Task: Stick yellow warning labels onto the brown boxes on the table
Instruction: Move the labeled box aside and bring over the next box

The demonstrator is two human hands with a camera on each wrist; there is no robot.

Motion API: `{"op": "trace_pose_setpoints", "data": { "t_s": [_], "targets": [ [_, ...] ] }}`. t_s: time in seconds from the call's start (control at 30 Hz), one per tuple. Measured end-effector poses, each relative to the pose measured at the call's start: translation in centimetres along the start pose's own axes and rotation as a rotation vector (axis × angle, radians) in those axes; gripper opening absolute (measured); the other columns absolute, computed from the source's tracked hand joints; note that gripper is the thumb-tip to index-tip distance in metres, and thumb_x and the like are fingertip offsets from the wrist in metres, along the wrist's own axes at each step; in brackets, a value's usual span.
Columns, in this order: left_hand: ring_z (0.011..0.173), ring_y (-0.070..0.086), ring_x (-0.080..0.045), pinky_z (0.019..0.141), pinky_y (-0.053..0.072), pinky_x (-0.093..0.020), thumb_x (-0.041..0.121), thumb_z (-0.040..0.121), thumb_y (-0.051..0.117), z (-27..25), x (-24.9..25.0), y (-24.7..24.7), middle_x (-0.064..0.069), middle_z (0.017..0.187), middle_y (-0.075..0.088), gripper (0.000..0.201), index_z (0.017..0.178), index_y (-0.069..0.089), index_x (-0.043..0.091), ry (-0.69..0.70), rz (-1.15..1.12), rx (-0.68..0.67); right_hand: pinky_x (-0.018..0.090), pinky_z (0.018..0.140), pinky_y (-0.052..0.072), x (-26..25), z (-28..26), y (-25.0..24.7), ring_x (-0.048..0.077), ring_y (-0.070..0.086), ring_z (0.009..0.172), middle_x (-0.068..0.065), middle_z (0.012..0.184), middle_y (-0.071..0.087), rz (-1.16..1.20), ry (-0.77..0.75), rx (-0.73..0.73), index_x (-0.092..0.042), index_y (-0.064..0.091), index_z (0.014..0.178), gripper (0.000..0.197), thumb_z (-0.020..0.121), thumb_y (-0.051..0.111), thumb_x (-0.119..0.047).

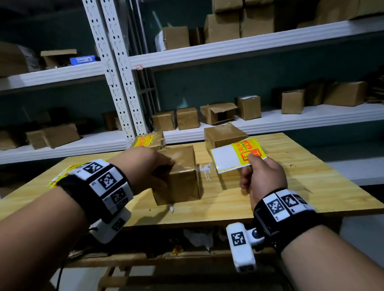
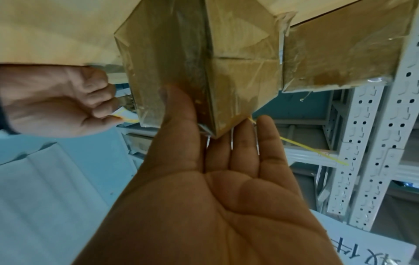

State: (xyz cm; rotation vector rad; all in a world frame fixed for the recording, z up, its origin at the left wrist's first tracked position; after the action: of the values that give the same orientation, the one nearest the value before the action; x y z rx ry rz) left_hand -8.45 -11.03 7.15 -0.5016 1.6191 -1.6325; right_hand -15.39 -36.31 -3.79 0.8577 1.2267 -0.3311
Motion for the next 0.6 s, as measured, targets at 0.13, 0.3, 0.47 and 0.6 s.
{"op": "trace_pose_setpoints", "data": {
  "t_s": [0.13,0.3,0.47,0.6],
  "targets": [
    [0.117,0.063,-0.015,0.092,0.048,-0.026,0.038,0.084,0.079,-2.0,-0.4,0.0,0.012,0.132,0.067,0.066,0.145,0.054,0.039,-0.002,-0.059,0.032,0.026,0.046,0.034,-0.5,-0.5,0.2,0.021,0.043,0.039,-0.001,0.044,0.057,-0.081,-0.038,0.007,-0.012,0.051,0.066,0.026,0.09,0.059,-0.02],
    [0.125,0.059,-0.013,0.09,0.034,-0.016,0.035,0.081,0.084,-2.8,-1.1,1.5,0.01,0.142,0.063,0.074,0.148,0.052,0.032,-0.061,-0.335,0.11,0.027,0.047,0.04,-0.7,-0.9,0.7,0.023,0.048,0.042,0.005,0.045,0.062,-0.144,-0.05,-0.03,-0.007,0.058,0.068,0.027,0.088,0.06,-0.025],
    [0.151,0.033,-0.008,0.12,0.026,-0.026,0.046,0.084,0.077,-4.3,-3.1,1.8,0.017,0.165,0.033,0.071,0.149,0.051,0.033,-0.101,-0.61,0.227,0.039,0.054,0.048,-0.7,-0.7,0.6,0.029,0.054,0.048,-0.002,0.045,0.058,-0.326,-0.12,0.005,-0.013,0.07,0.063,0.04,0.081,0.068,-0.049],
    [0.139,0.053,-0.017,0.116,0.042,-0.044,0.043,0.09,0.072,-4.8,-9.5,2.7,0.006,0.153,0.056,0.051,0.138,0.064,0.028,-0.321,-0.729,0.371,0.041,0.063,0.05,-1.8,-1.3,0.1,0.038,0.064,0.068,0.004,0.064,0.061,-0.437,-0.199,0.087,-0.011,0.062,0.078,0.037,0.076,0.076,-0.046]
  ]
}}
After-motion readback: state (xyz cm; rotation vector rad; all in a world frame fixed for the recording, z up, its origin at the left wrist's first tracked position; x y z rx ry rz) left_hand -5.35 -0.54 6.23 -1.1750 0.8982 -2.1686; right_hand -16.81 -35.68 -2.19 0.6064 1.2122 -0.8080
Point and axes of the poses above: each hand's wrist, its own z-axis towards the middle knuckle, its own y-axis out of the palm, x = y × z, the point moved 7 cm from there along z, towards the middle knuckle
